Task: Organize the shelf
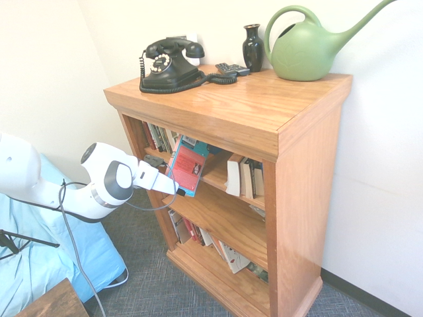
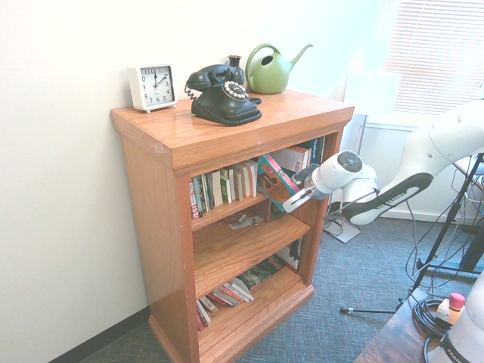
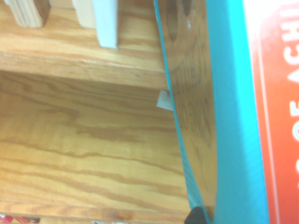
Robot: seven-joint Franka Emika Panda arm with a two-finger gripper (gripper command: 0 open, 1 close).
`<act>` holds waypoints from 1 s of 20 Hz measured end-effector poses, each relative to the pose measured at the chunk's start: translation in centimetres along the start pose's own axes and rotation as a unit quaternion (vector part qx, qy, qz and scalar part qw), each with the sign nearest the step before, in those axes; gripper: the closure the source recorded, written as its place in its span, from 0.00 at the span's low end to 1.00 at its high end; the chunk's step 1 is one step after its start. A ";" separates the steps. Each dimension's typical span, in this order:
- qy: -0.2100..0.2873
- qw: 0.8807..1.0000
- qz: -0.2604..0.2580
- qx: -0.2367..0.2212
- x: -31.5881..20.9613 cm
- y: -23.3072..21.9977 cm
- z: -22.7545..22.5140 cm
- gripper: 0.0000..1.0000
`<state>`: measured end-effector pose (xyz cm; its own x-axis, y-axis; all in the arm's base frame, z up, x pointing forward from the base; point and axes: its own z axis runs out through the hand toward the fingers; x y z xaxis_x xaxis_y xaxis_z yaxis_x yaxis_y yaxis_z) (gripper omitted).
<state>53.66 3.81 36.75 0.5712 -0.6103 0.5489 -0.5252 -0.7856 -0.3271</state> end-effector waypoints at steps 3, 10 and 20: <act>0.003 1.000 0.002 0.006 0.6 -0.8 0.4 1.00; 0.002 1.000 -0.001 0.012 0.9 -2.7 0.9 1.00; 0.012 1.000 0.003 0.015 3.7 -4.5 0.5 1.00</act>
<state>58.43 5.07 39.90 0.5529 -0.6126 0.5649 -0.5096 -0.7849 -0.3524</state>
